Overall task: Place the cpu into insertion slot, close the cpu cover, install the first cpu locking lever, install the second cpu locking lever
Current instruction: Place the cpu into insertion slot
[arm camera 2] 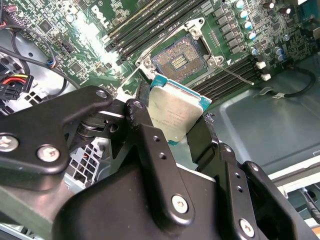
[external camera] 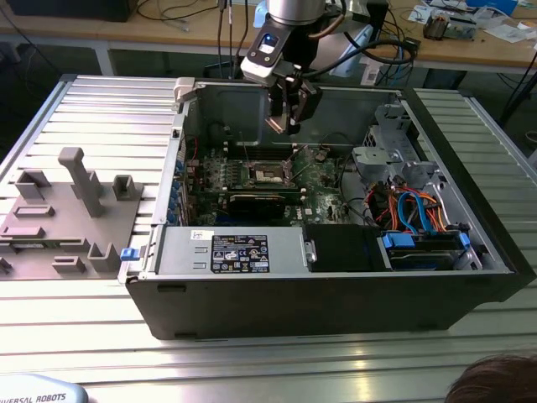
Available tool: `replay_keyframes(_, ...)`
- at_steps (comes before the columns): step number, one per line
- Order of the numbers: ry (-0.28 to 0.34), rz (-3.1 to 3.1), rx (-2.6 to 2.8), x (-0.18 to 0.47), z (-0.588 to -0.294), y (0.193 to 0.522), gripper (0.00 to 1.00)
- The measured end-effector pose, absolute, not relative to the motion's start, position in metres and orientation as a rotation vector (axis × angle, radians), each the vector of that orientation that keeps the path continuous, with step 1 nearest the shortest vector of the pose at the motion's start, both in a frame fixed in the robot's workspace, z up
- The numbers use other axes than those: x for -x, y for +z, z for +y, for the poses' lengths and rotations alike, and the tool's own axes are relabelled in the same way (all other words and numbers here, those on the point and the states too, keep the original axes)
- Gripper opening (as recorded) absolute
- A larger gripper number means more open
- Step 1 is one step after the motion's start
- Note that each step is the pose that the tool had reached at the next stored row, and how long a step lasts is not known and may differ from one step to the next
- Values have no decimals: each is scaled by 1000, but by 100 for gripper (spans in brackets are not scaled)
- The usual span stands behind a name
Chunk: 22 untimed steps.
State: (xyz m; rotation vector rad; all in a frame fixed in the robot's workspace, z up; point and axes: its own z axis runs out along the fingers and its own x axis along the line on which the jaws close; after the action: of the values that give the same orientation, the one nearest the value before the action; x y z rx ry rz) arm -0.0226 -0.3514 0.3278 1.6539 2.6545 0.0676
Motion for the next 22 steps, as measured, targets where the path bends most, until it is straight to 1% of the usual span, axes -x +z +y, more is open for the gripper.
replay_keyframes(22, 67, 2614, -1715, 23, -351, 327, 55)
